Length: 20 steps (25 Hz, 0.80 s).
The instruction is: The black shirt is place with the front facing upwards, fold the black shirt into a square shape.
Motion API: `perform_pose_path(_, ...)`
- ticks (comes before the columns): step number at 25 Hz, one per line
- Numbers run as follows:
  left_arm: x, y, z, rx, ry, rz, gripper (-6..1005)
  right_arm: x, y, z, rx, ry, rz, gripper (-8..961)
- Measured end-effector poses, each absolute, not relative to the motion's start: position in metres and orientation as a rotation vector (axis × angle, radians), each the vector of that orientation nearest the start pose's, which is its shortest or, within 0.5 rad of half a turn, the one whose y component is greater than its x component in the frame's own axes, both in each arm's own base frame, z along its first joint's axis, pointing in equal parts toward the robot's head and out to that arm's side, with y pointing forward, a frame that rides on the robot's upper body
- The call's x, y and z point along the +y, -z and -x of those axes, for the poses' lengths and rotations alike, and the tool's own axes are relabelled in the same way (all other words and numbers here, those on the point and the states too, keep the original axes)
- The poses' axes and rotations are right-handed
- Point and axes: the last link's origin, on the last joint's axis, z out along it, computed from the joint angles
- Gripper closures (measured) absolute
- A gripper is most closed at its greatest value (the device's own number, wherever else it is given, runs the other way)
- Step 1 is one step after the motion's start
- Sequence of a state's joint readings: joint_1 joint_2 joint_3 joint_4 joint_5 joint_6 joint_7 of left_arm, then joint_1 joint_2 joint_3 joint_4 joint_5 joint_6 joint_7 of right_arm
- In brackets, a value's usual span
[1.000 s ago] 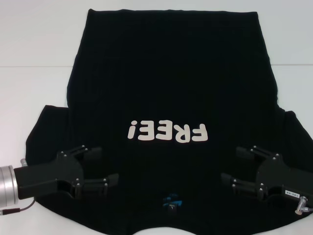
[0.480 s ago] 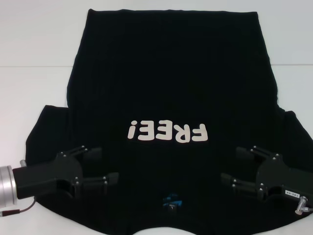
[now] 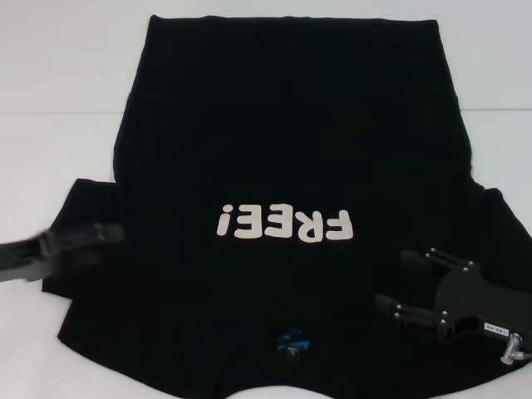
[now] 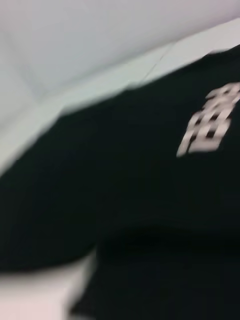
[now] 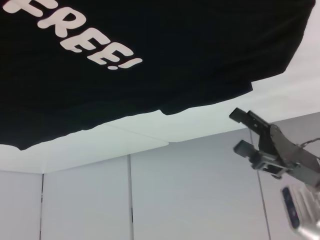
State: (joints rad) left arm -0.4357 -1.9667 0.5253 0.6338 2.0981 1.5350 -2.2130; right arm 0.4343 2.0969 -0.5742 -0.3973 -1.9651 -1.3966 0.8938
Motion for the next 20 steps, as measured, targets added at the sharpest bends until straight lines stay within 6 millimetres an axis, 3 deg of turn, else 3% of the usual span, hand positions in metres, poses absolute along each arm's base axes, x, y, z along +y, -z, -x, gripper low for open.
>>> perform_pose_path(2,0.313,-0.062,0.340,-1.910,0.768,2.026,59,0.292,0.040,-0.315,0.478,-0.636,2.554,70)
perform_pose_path(3,0.313,-0.073,0.351,-1.990,0.779,1.904,59,0.292,0.040,-0.315,0.479,-0.636,2.554,71)
perform_pose_path(7,0.311,-0.090,0.368,-2.011,0.779,1.771,60,0.292,0.042,-0.313,0.493,-0.650,2.561,71)
perform_pose_path(11,0.314,-0.092,0.382,-1.997,0.674,1.705,87,0.294,0.042,-0.310,0.504,-0.658,2.566,72)
perform_pose_path(20,0.324,-0.083,0.388,-1.984,0.601,1.668,101,0.294,0.042,-0.309,0.502,-0.662,2.569,70)
